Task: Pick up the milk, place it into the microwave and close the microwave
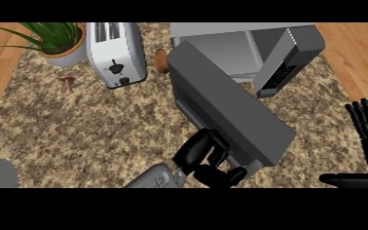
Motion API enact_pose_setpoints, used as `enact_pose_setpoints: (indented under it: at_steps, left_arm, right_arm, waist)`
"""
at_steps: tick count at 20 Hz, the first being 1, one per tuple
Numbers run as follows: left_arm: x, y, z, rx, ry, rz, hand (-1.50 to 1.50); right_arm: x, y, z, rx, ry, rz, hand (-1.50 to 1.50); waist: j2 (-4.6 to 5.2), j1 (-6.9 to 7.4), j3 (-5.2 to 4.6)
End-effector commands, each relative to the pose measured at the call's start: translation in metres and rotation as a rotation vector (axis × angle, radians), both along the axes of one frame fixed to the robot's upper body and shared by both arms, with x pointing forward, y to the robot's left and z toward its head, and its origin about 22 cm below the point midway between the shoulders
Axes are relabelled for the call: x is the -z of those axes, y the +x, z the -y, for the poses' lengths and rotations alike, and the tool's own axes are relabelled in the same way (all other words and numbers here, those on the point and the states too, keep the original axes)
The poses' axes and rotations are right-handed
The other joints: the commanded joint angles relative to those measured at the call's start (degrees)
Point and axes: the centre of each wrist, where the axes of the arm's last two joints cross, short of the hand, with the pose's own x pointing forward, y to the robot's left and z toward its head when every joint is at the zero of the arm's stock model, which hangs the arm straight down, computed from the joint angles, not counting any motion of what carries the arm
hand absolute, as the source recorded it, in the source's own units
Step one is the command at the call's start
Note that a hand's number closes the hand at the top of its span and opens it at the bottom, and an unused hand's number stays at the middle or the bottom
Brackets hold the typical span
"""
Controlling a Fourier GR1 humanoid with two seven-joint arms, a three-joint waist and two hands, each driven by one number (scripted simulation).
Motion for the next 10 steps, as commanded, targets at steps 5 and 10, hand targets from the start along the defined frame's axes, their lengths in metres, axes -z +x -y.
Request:
enact_pose_setpoints:
  at_steps: [5,10]
  left_arm:
    - [0.006,0.003,0.011,-0.153,0.057,0.017,1.50]
    - [-0.015,0.018,0.015,-0.240,-0.077,0.039,1.50]
  right_arm:
    - [-0.037,0.016,-0.012,-0.167,0.019,0.100,-1.50]
    - [-0.059,0.028,-0.014,-0.220,0.020,0.127,-1.50]
  waist:
    - [0.72,-3.31,-0.14]
    - [1.58,-5.19,-0.32]
